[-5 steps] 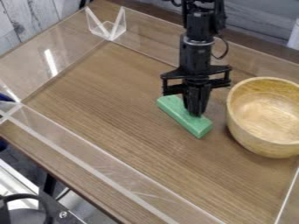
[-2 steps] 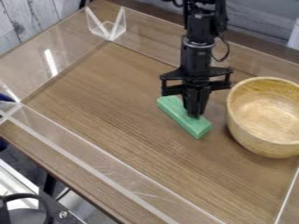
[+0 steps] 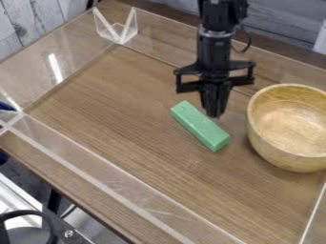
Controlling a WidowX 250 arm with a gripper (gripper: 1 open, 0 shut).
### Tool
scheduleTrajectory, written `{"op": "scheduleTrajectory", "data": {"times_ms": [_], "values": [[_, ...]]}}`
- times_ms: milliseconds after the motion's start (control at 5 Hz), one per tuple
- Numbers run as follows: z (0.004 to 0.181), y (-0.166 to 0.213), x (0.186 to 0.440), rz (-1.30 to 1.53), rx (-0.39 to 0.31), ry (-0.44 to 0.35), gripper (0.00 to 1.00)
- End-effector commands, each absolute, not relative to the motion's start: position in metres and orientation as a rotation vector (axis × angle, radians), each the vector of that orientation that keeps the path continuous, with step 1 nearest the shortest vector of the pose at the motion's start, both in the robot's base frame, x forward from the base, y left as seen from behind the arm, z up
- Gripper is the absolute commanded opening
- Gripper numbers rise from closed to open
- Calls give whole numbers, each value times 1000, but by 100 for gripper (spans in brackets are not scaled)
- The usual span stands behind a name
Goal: Put the green block in the brown bowl
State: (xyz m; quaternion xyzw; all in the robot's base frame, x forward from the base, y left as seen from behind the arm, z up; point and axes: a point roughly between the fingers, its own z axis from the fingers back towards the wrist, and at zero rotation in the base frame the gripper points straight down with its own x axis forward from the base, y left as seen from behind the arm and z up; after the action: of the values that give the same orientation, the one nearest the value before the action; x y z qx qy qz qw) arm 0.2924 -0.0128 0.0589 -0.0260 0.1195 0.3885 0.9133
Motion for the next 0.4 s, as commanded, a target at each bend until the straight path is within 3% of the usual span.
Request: {"op": "scheduleTrajectory", "data": {"times_ms": [0,200], "values": [[79,-8,305,793,-90,200,0],[67,-7,303,899,-82,198,100]]}}
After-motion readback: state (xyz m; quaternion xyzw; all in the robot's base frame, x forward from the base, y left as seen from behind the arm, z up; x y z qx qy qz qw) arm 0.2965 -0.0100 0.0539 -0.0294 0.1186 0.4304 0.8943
